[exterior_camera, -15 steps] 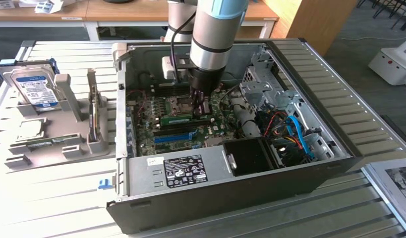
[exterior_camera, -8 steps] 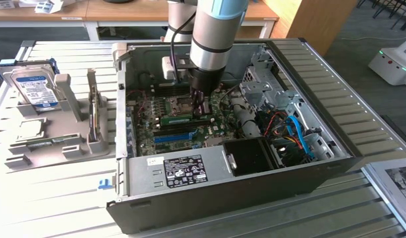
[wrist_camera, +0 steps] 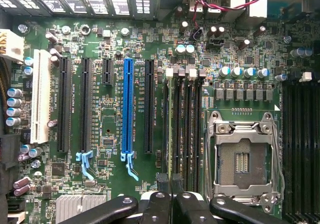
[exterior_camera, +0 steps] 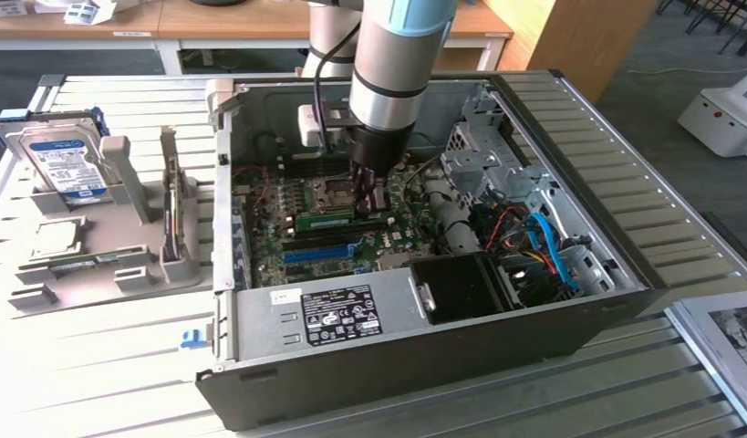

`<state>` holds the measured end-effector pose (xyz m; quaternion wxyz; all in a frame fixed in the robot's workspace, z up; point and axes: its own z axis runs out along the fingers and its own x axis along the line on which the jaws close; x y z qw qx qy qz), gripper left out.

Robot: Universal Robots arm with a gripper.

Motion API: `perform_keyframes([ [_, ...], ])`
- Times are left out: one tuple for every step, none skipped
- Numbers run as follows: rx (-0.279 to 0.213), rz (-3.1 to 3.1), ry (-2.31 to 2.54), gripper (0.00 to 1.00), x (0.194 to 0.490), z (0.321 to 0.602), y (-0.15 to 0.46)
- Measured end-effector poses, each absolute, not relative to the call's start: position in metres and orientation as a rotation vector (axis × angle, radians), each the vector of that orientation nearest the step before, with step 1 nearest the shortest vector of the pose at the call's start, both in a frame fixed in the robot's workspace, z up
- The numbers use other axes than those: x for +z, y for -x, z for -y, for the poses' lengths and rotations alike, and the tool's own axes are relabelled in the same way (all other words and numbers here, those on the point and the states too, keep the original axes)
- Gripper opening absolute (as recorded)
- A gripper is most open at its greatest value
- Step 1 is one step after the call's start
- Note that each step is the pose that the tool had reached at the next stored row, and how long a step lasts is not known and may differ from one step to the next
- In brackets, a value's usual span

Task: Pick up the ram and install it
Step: 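Insert the ram into the slot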

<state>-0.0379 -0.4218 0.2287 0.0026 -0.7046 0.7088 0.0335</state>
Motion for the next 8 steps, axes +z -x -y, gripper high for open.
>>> perform_keyframes([
  [0.105, -2.223, 2.21, 0.12, 0.2287, 0.4218, 0.0379],
  [0.105, -2.223, 2.21, 0.12, 0.2286, 0.4218, 0.0379],
  [0.105, -2.223, 2.21, 0.12, 0.2284, 0.4218, 0.0379],
  [0.105, -2.223, 2.21, 0.12, 0.2282, 0.4218, 0.0379],
  [0.105, -2.223, 2.21, 0.12, 0.2281, 0.4218, 0.0379],
  [0.105, -2.223, 2.21, 0.12, 0.2281, 0.4218, 0.0379],
  [0.105, -2.223, 2.21, 0.12, 0.2278, 0.4218, 0.0379],
  [0.105, -2.223, 2.21, 0.12, 0.2267, 0.4218, 0.038],
])
